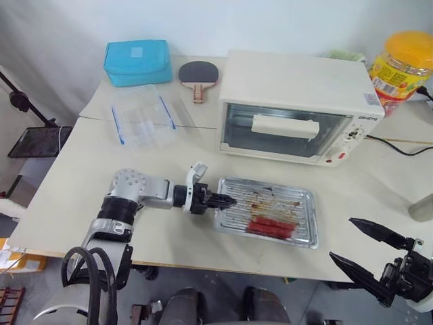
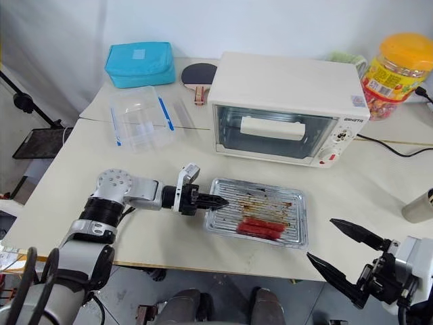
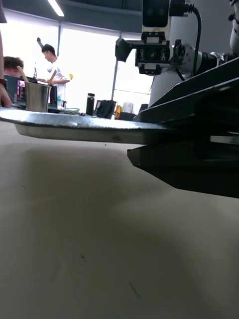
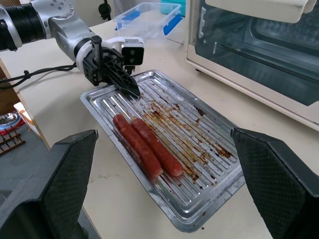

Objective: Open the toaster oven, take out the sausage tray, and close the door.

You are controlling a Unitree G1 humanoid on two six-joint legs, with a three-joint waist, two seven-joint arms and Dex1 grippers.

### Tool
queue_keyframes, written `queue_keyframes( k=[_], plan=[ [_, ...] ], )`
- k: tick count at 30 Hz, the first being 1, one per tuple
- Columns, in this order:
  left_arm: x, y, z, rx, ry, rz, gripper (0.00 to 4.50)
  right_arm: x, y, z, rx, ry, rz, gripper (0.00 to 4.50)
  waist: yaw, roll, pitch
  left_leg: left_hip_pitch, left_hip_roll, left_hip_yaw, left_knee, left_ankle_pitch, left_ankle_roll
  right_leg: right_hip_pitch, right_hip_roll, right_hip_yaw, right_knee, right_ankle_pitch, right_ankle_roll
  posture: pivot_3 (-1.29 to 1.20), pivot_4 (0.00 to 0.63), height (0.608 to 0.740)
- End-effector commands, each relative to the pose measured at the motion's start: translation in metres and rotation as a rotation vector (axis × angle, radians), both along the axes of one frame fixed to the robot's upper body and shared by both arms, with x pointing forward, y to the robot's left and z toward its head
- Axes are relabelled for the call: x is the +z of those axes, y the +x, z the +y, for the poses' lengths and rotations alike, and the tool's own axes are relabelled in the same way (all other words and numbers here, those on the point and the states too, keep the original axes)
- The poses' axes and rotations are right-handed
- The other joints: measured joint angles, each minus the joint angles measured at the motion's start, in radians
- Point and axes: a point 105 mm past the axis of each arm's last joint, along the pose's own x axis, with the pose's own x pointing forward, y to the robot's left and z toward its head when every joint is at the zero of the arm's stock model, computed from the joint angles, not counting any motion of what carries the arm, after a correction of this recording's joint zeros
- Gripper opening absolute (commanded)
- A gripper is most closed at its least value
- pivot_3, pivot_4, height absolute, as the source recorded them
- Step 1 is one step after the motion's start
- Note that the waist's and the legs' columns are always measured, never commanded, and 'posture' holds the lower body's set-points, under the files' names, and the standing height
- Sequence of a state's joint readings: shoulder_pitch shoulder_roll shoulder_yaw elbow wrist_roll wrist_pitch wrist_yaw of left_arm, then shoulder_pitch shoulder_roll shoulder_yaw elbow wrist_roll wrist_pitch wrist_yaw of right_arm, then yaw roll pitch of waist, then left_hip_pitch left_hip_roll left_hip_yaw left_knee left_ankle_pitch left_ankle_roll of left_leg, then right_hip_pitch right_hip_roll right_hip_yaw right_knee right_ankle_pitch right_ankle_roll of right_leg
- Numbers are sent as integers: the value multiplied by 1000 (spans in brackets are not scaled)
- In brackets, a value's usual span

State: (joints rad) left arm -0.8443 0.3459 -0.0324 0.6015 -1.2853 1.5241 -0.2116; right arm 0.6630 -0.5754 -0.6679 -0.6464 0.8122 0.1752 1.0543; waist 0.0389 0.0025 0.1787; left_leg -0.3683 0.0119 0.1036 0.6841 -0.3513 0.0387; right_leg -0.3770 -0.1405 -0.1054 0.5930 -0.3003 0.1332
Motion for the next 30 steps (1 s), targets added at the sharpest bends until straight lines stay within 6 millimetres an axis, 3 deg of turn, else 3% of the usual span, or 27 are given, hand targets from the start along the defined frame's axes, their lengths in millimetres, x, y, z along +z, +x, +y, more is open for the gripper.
queue_keyframes(
  k=[1, 8, 11, 14, 15, 17, 20, 21, 25, 30],
  plan=[
    [0, 2, -5, -3, 0, -9, 804, 7, -4, 2, 3, -3, -36, 4500, 6, 0, 0, 0, 0, 0, 0, 0, 0, 0, 0, 0, 0, 0, 0, 0, 150, 740],
    [2, 2, 6, 19, 11, -49, 2952, 6, -2, 0, 8, -4, -30, 4500, 6, 0, 0, -1, 1, 0, 0, 0, 0, -1, 0, 0, 0, 0, 0, 0, 150, 740],
    [5, 3, 26, 58, 34, -108, 3893, 5, -1, 0, 16, -7, -28, 4500, 1, 0, 0, -1, 1, 0, 0, 0, 0, -1, 0, 0, 0, 0, 0, 0, 150, 740],
    [7, -1, 54, 75, 112, -240, 4478, 4, 0, 0, 29, -9, -21, 4500, -16, 0, 0, 0, 2, 0, -1, 0, -1, -1, 1, 0, 1, 0, 0, 0, 150, 740],
    [7, -2, 61, 76, 134, -289, 4478, 3, 1, 0, 32, -10, -18, 4500, -22, 0, 0, 0, 3, 0, -1, 0, -2, -1, 1, 0, 1, 0, 0, 0, 150, 740],
    [18, -11, 92, 51, 121, -548, 4478, 1, 5, -1, 53, -14, -9, 4500, -30, 0, 0, 2, 4, 1, -2, 0, -4, -2, 3, 1, 1, -1, -1, 0, 150, 740],
    [17, -37, 122, -135, 154, -822, 4478, 1, 12, -4, 82, -20, -2, 4500, -44, 0, 0, 2, 7, 6, -4, -1, -8, -6, 5, 3, 3, -2, -4, 0, 150, 740],
    [14, -42, 128, -181, 172, -870, 4478, 1, 13, -5, 88, -20, -1, 4500, -42, 1, 0, 1, 7, 6, -4, -2, -9, -8, 4, 3, 3, -3, -5, 0, 150, 740],
    [17, -43, 152, -193, 261, -1350, 4478, 4, 23, -7, 145, -31, 3, 4500, -14, 3, 1, -3, 4, 8, -4, -2, -9, -15, -9, 4, 4, -4, -7, 0, 150, 740],
    [11, -40, 166, -166, 340, -1468, 4478, 1, 28, -3, 222, -52, 9, 4500, -12, 1, 1, -4, 4, 7, -3, -2, -3, -15, -11, 2, 4, -3, -6, 0, 150, 740]
  ],
)
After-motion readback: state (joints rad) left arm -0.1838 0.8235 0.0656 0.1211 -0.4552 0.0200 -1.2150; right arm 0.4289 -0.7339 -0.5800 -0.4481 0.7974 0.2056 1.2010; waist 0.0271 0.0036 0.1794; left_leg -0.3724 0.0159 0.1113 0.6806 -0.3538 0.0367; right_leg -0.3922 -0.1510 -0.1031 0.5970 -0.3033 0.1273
